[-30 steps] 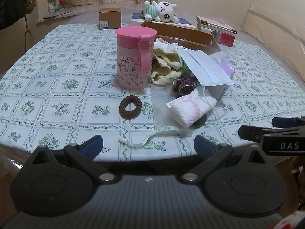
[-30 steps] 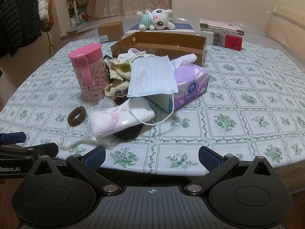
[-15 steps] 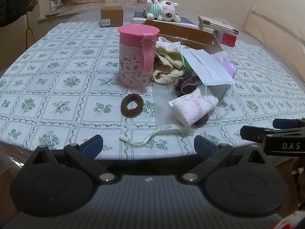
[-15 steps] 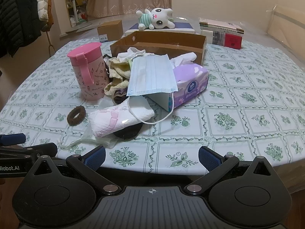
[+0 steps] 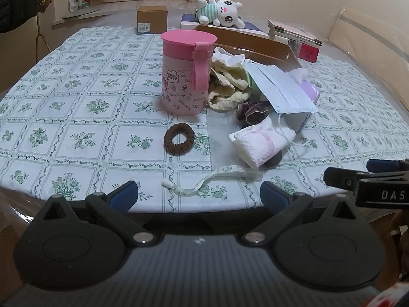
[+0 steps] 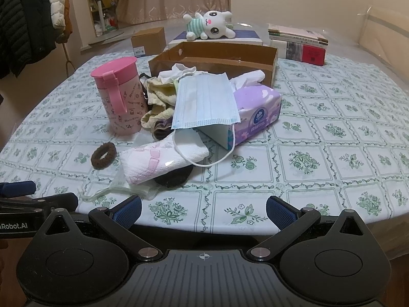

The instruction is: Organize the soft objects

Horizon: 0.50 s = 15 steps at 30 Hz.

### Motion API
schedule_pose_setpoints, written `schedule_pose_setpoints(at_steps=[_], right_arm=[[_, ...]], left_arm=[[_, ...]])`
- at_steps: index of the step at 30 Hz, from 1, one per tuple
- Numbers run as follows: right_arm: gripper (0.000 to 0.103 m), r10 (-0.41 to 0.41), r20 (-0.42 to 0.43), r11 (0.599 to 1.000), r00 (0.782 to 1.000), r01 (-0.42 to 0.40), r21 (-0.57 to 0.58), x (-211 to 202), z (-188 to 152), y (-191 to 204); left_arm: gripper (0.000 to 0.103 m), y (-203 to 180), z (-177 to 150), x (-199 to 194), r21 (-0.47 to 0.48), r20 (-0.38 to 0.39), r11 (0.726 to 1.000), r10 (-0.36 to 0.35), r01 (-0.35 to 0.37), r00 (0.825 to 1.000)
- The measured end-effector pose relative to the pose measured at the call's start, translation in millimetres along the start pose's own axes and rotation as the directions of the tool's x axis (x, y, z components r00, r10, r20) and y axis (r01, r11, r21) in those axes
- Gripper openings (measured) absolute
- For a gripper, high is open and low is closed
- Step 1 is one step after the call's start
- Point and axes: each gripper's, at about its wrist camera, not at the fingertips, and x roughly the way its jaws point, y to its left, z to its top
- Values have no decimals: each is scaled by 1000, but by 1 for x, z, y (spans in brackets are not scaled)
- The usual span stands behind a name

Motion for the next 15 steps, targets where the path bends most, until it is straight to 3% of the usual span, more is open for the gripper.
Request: schedule_pose_setpoints(at_steps=[15], right_arm=[[103,12,2,1000,1000,-12,7,8,2,-1]], left_arm=[[101,9,0,14,-22,-25,1000,-10,10,1000]])
